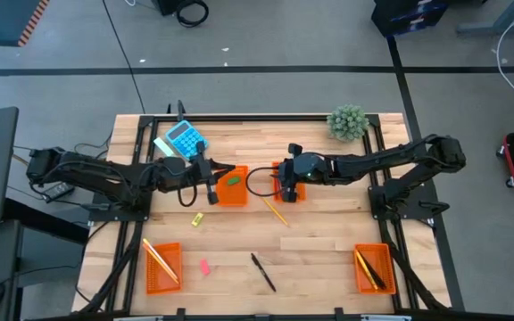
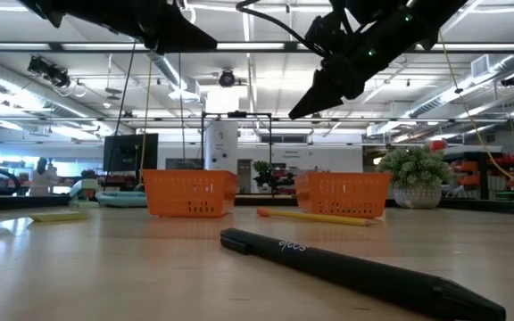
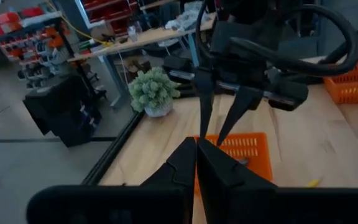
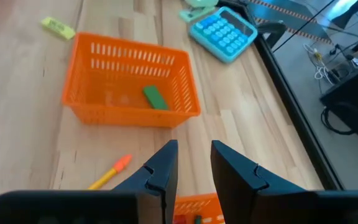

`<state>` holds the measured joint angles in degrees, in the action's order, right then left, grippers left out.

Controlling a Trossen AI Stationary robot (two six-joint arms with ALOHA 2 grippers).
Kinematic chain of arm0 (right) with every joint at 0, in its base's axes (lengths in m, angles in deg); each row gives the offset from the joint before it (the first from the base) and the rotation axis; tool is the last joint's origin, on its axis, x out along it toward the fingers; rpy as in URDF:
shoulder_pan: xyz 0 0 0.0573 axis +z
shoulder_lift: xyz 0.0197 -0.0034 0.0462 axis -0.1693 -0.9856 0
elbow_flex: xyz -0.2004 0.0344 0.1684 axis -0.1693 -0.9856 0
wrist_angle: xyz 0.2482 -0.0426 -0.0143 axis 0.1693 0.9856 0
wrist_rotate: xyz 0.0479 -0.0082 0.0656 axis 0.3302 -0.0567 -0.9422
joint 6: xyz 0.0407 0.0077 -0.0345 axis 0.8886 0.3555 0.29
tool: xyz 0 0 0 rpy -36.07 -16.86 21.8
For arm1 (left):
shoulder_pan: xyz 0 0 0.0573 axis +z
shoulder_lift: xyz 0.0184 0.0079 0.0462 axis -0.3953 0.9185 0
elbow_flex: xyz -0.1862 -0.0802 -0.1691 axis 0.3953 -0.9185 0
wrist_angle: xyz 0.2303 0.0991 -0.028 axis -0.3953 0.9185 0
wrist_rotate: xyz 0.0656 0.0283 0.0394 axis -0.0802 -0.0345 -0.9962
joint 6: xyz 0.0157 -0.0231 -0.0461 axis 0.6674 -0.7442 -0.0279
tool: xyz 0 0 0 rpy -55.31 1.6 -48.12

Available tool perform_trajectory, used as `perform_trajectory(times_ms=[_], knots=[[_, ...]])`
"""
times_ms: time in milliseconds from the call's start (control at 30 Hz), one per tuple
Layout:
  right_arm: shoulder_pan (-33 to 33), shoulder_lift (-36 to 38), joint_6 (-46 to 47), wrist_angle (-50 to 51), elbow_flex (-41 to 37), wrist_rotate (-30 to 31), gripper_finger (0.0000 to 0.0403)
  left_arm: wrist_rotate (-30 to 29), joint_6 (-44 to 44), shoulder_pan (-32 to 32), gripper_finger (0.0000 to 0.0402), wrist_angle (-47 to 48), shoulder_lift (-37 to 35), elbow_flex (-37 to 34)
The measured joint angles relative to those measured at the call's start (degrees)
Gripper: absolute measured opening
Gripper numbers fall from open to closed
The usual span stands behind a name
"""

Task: Sort crayons/erasers/pens/pencils in bins
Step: Put the yellow eraser into the top left orange bin

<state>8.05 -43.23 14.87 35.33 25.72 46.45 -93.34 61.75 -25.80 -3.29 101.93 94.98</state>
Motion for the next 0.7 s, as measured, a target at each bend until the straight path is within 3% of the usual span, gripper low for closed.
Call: perform_trajectory(times_ms=[233, 533, 700], knots=[[0.0, 0.2, -0.4, -0.4, 0.0, -0.4, 0.0102, -0.1, 5.5, -1.0, 0.0014, -0.7, -0.8, 0.1], [1.1, 0.1, -0.9, -8.5, 0.0, -14.5, 0.0102, -1.0, 4.4, -5.4, 0.0024, -1.6, -2.0, 1.1], [3.3, 0.1, -2.5, -8.1, 0.0, -16.4, 0.0102, -1.0, 0.0, -7.3, 0.0026, 4.2, -2.0, 1.1]])
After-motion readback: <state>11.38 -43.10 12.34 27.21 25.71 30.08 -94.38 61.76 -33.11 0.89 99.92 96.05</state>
